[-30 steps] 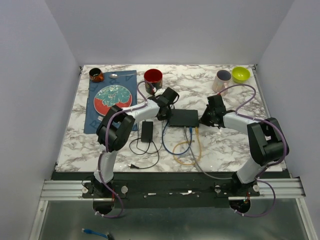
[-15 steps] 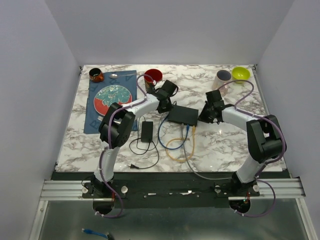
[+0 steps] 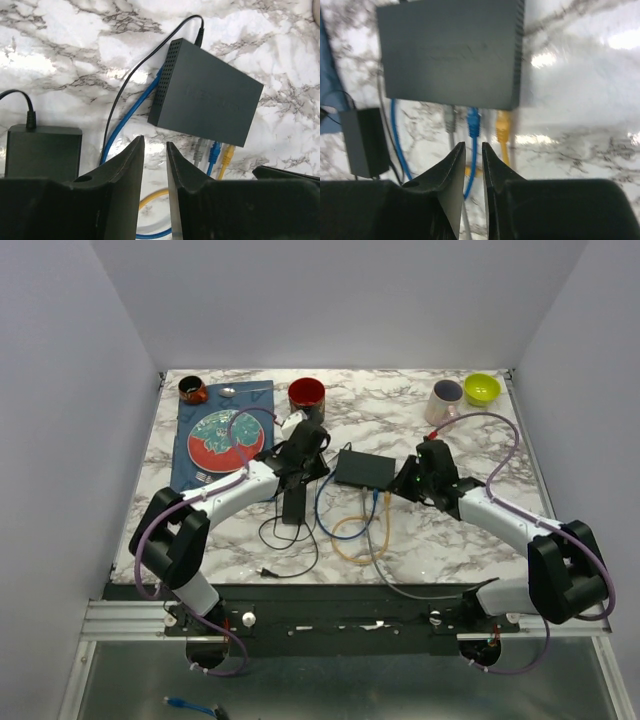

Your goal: Pull the plug from the switch port

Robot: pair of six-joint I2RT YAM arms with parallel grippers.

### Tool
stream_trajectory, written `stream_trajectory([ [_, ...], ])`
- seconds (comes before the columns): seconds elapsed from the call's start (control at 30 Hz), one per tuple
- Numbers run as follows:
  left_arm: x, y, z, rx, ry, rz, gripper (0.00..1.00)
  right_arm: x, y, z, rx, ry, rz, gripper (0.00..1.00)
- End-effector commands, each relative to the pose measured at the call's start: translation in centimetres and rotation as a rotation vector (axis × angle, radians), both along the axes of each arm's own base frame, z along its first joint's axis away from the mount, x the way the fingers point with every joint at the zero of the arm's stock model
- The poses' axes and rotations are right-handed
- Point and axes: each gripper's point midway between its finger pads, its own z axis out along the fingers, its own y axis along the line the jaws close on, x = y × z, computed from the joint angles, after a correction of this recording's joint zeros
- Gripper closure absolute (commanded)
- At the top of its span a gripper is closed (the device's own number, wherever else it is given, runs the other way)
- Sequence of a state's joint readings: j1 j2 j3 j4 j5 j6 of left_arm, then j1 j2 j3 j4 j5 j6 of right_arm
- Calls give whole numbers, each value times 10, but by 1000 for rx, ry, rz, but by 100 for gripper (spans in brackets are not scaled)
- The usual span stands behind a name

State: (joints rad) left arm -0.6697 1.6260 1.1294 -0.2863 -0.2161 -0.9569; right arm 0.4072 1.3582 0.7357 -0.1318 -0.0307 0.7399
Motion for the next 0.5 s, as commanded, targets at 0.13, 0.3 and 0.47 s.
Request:
stream_trajectory([
  [0.13, -40, 9, -45, 43, 75, -35, 65, -36, -18, -36, -54, 53, 1, 71],
  [0.3, -51, 7, -61, 58, 116, -58, 67, -35, -15, -57, -65, 112, 5, 71],
  [0.47, -59, 12, -62, 61, 118, -56, 67, -19, -16, -73, -110, 141, -24, 71],
])
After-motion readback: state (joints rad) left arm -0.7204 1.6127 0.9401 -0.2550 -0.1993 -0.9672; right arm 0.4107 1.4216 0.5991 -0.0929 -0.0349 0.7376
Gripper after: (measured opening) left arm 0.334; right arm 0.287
